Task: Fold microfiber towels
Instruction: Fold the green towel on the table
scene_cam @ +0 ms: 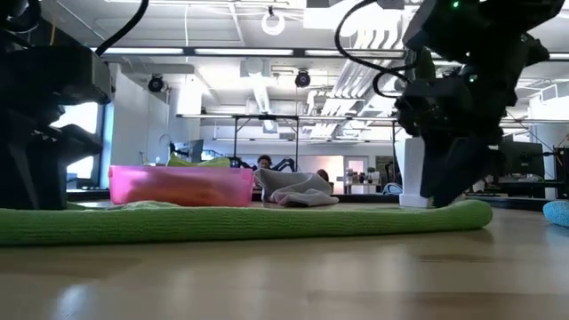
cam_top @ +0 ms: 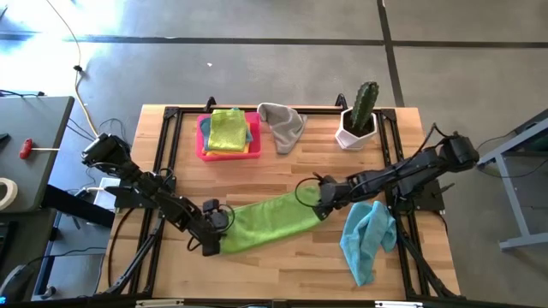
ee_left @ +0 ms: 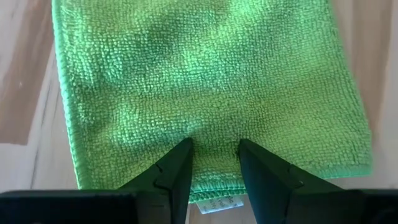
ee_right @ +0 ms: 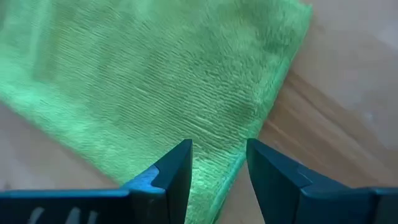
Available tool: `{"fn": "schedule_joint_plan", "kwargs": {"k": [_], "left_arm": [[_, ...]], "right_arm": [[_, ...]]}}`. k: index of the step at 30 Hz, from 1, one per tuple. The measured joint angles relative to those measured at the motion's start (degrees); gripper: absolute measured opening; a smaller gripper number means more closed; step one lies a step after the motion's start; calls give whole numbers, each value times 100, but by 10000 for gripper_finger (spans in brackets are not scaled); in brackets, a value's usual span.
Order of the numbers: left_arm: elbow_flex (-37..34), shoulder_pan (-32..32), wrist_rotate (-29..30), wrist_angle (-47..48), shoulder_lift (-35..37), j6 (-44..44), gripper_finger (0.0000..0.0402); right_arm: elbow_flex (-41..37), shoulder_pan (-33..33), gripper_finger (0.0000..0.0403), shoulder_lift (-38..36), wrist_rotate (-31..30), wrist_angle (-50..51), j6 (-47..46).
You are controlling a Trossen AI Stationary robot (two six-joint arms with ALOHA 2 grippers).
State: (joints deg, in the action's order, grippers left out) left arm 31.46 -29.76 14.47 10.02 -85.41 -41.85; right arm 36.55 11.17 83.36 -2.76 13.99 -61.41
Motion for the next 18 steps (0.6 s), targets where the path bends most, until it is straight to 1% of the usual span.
{"fn": "schedule_joint_plan", "kwargs": {"k": [4,6,11,13,15,18], "left_arm": [[7,148,-144,-142,-57,-12,124],[7,210,-208,-146,-106,-9,124],[20,293,-226,-198,-225,6,124],[16,305,-231,-231,-227,33,124],[13,309,-221,-282,-236,47,124],[9,311,-204,-377,-248,99,124]], "right_arm": [[13,-111,159,-272,2,45,130],[13,-148,167,-367,-3,304,125],[2,-202,181,-223,9,672,-451],[0,-219,181,-161,170,719,-520],[0,-228,181,-33,417,534,-557],[0,-228,181,191,635,192,-566]]}}
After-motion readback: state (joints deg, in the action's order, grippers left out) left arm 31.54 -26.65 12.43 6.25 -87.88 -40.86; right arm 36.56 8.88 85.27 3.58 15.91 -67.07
